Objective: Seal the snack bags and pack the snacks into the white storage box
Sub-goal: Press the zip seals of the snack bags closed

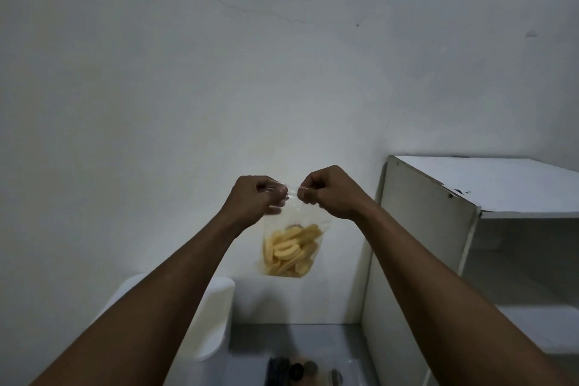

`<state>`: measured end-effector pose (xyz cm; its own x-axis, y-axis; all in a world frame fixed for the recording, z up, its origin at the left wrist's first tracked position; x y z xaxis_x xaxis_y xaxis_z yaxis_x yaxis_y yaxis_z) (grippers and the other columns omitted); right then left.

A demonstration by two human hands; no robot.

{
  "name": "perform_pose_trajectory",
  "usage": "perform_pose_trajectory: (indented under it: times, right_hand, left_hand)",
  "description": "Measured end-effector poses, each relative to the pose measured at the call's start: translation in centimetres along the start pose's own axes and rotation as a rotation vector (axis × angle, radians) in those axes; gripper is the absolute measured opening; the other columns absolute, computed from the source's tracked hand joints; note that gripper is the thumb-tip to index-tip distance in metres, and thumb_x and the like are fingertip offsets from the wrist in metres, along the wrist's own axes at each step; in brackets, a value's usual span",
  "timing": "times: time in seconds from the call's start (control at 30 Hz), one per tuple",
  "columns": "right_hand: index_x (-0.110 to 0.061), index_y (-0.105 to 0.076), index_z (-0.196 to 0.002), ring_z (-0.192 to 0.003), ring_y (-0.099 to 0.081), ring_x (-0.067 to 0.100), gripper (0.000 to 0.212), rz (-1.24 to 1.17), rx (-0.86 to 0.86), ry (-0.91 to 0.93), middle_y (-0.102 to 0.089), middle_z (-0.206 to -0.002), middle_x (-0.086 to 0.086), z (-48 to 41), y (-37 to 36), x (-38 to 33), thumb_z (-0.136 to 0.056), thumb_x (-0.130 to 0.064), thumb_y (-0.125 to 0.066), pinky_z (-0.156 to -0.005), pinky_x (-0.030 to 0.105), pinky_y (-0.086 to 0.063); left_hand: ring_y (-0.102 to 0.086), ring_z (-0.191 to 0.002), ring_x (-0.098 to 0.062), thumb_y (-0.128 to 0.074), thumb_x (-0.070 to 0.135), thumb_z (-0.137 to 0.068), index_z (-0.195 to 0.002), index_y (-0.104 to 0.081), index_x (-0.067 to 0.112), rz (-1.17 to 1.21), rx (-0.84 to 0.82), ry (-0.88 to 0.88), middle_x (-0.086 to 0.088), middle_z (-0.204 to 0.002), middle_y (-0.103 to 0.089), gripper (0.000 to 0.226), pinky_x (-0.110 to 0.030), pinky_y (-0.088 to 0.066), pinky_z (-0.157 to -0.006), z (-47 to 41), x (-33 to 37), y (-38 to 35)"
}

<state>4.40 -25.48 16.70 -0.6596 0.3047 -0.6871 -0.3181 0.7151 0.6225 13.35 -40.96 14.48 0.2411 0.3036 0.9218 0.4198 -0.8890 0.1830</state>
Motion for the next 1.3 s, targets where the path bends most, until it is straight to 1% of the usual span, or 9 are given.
perform_pose_trajectory:
  times: [0.1,0.27,0.43,0.53,0.73,0.9,1.03,1.17,1.3]
  right_hand:
    - [-0.014,-0.076,-0.076,-0.064,-0.061,0.013,0.009,-0.025,-0.005,-0.002,-0.073,-0.073,0.007,0.2,-0.3,0.0,-0.083,-0.020,-0.074,-0.060,0.033,-0.049]
    - [-0.005,-0.075,-0.090,-0.071,-0.066,0.009,0.012,-0.176,-0.009,-0.044,-0.072,-0.078,0.006,0.8,-0.2,0.6,-0.087,-0.016,-0.074,-0.059,0.025,-0.053]
    - [0.003,-0.073,-0.082,-0.061,-0.064,0.011,0.010,-0.267,0.061,-0.082,-0.071,-0.068,0.005,1.5,0.9,1.8,-0.085,-0.007,-0.074,-0.060,0.027,-0.054]
    - [0.001,-0.077,-0.082,-0.055,-0.064,0.013,0.005,-0.344,0.098,-0.083,-0.071,-0.063,0.007,1.7,1.2,1.9,-0.083,-0.004,-0.077,-0.060,0.026,-0.056]
    - [0.006,-0.071,-0.093,-0.072,-0.072,0.021,0.011,-0.472,0.088,-0.124,-0.075,-0.089,0.023,2.2,1.1,2.4,-0.087,-0.003,-0.071,-0.076,0.035,-0.060]
    - [0.006,-0.069,-0.086,-0.069,-0.072,0.024,0.007,-0.391,0.111,-0.120,-0.074,-0.079,0.020,2.2,1.9,2.5,-0.089,0.000,-0.068,-0.070,0.035,-0.058]
    - [0.003,-0.068,-0.085,-0.070,-0.071,0.025,0.008,-0.392,0.115,-0.115,-0.074,-0.079,0.020,2.3,1.9,2.5,-0.090,0.001,-0.064,-0.075,0.042,-0.059]
    - [0.002,-0.066,-0.091,-0.074,-0.071,0.019,0.011,-0.368,0.055,-0.127,-0.075,-0.084,0.015,2.3,1.4,2.2,-0.095,-0.007,-0.061,-0.070,0.034,-0.060]
    - [0.011,-0.064,-0.090,-0.069,-0.067,0.023,0.013,-0.339,0.091,-0.078,-0.070,-0.075,0.017,2.1,1.5,1.8,-0.093,-0.001,-0.062,-0.064,0.031,-0.059]
  left_hand:
    - [-0.064,-0.072,-0.015,-0.071,0.011,-0.087,-0.091,-0.075,0.001,-0.078,-0.056,0.008,-0.013,-0.088,-0.075,0.011,-0.033,-0.059,-0.077,-0.2,-0.1,-0.1]
    - [-0.067,-0.069,-0.015,-0.073,0.016,-0.083,-0.075,-0.076,0.012,-0.201,0.076,-0.052,-0.006,-0.076,-0.076,0.010,-0.034,-0.056,-0.076,-0.8,-0.4,1.2]
    - [-0.067,-0.066,-0.007,-0.074,0.017,-0.086,-0.083,-0.078,0.007,-0.139,0.029,-0.051,-0.004,-0.078,-0.077,0.012,-0.018,-0.052,-0.067,-0.6,-0.2,1.1]
    - [-0.072,-0.078,-0.009,-0.071,0.021,-0.089,-0.094,-0.077,0.006,-0.032,-0.018,0.007,-0.008,-0.086,-0.078,0.017,-0.024,-0.057,-0.076,-0.4,-0.3,1.0]
    - [-0.075,-0.084,-0.018,-0.070,0.013,-0.090,-0.092,-0.076,0.000,0.053,0.079,-0.024,-0.015,-0.088,-0.076,0.014,-0.031,-0.059,-0.081,-0.7,-0.2,1.2]
    - [-0.075,-0.085,-0.017,-0.068,0.017,-0.091,-0.100,-0.073,0.002,0.130,-0.001,0.045,-0.015,-0.091,-0.076,0.019,-0.034,-0.060,-0.080,-0.5,-0.3,0.9]
    - [-0.074,-0.090,-0.018,-0.064,0.014,-0.094,-0.098,-0.073,0.000,0.128,-0.013,0.053,-0.015,-0.094,-0.076,0.017,-0.036,-0.060,-0.083,-0.7,-0.3,0.8]
    - [-0.074,-0.083,-0.018,-0.066,0.012,-0.092,-0.092,-0.075,0.002,0.082,0.071,-0.008,-0.012,-0.086,-0.077,0.014,-0.034,-0.058,-0.080,-0.7,0.1,0.8]
    - [-0.074,-0.089,-0.019,-0.065,0.017,-0.094,-0.098,-0.073,0.001,0.141,0.019,0.051,-0.011,-0.090,-0.076,0.018,-0.031,-0.059,-0.075,-0.4,-0.1,0.6]
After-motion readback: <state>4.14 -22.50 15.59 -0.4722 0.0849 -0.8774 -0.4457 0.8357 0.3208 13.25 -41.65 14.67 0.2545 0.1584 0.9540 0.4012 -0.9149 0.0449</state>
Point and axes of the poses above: each hand's wrist, its own z-axis away from the middle knuckle, its own y-axis out of the back of the hand, x = y × z, the point moved 5 cm from there along -z, towards the middle knuckle
